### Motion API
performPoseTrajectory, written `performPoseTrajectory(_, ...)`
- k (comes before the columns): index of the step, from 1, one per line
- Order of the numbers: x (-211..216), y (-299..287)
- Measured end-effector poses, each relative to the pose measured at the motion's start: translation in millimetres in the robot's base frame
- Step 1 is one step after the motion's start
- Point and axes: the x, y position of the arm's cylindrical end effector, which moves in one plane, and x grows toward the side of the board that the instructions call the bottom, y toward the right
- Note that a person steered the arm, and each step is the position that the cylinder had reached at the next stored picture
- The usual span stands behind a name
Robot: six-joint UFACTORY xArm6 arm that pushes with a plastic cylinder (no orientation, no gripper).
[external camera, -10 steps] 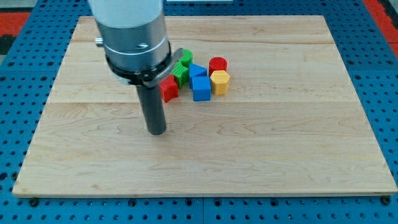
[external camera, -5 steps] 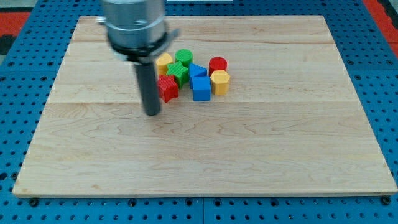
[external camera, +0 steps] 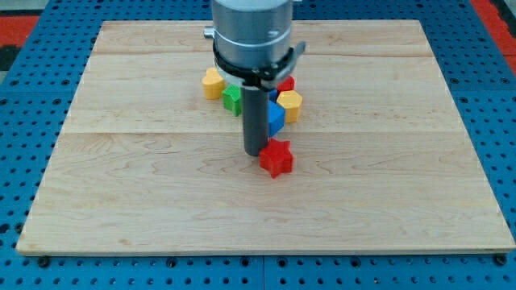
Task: Move the red star towards the bottom right corner
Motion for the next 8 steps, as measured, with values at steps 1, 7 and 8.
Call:
performPoseTrajectory(1, 13.0, 19.2)
performPoseTrajectory(7, 40.3, 132.8)
performPoseTrajectory(8, -14.4, 110.2)
